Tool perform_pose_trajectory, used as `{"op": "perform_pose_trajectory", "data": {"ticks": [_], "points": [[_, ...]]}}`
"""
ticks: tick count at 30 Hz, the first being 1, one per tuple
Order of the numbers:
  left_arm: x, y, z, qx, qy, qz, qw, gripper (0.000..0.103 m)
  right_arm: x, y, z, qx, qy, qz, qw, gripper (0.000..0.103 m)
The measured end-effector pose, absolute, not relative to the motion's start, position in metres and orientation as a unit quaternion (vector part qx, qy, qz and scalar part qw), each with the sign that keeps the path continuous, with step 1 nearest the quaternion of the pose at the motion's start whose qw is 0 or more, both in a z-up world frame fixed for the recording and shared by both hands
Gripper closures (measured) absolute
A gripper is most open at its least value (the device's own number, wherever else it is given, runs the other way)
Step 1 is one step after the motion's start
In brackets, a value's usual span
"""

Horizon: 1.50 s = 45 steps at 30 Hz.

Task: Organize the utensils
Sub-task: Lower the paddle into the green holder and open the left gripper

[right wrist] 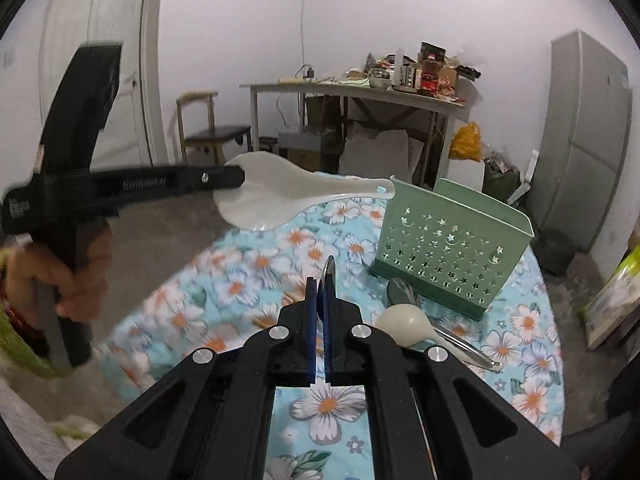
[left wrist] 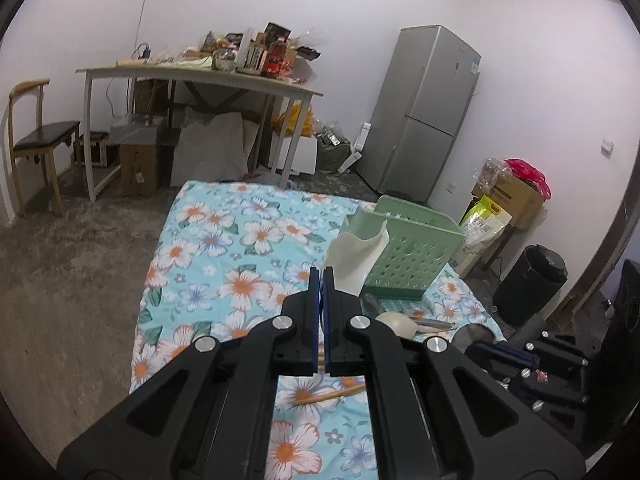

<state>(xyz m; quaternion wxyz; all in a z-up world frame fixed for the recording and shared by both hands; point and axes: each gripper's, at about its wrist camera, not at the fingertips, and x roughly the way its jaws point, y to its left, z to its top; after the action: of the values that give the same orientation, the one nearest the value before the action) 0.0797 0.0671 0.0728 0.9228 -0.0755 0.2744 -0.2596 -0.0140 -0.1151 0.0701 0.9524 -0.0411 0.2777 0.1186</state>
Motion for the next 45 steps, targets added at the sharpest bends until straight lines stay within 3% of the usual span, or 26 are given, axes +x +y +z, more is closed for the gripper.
{"op": "perform_pose_trajectory", "data": {"ticks": [7,15,26,29,45], "points": [[0.076,0.050,0.106,-0.024,0.241,-0.270,0.932,0.103,-0.019,-0.163,0.108,0.040,0.245,0.139,0.959,0.100],[0.097,0.007,0.143,0.118,0.244,-0.280,0.921,0.103,-0.017,-0.205,0.142,0.056,0.192,0.117,0.973,0.100],[0.165,-0.068,0.139,0.318,0.310,-0.267,0.855,0.103,-0.002,-0.228,0.144,0.071,0.183,0.112,0.974,0.100],[0.186,-0.084,0.137,0.334,0.352,-0.280,0.828,0.103,0.005,-0.234,0.142,0.079,0.184,0.112,0.973,0.100],[0.235,-0.138,0.153,0.360,0.393,-0.321,0.783,0.102,0.031,-0.251,0.138,0.098,0.186,0.103,0.972,0.100]]}}
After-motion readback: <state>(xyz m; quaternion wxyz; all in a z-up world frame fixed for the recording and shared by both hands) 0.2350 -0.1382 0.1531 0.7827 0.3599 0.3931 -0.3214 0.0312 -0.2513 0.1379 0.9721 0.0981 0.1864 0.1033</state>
